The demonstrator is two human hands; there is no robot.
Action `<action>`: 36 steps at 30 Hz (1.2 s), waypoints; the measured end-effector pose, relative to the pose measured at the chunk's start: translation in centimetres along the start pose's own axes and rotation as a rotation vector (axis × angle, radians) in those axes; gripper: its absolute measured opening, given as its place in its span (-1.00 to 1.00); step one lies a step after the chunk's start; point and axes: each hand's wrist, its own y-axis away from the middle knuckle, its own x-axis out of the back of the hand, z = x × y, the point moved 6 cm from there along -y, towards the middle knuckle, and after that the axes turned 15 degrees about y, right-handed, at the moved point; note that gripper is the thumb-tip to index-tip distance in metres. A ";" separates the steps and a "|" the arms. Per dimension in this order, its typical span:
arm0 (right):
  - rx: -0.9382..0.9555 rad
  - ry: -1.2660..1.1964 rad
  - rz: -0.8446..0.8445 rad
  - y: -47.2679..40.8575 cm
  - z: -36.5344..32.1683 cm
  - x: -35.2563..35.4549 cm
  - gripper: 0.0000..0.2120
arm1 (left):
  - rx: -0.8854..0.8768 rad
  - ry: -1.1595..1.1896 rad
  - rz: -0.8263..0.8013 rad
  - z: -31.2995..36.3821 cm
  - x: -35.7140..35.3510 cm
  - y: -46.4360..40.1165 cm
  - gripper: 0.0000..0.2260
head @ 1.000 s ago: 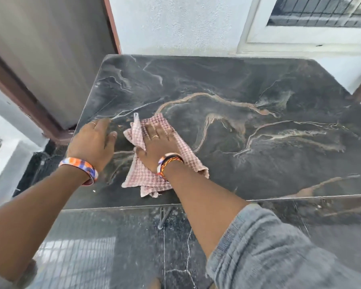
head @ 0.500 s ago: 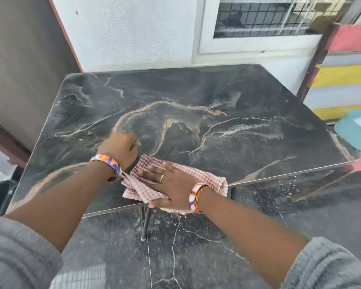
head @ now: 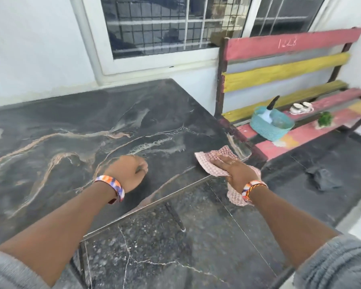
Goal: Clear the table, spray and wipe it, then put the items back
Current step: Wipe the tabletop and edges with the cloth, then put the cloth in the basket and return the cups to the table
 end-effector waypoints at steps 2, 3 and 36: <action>-0.156 -0.045 0.019 0.3 3.2 0.1 -0.35 | -0.023 0.089 -0.061 2.7 -2.1 -2.1 -0.83; -0.238 -0.052 0.037 0.5 4.6 0.1 -0.37 | -0.036 0.135 -0.098 4.3 -3.2 -3.2 -0.84; -0.629 -1.786 -0.234 -7.7 42.2 -3.8 -0.85 | -0.100 1.076 -0.288 43.2 -24.1 -44.4 -0.47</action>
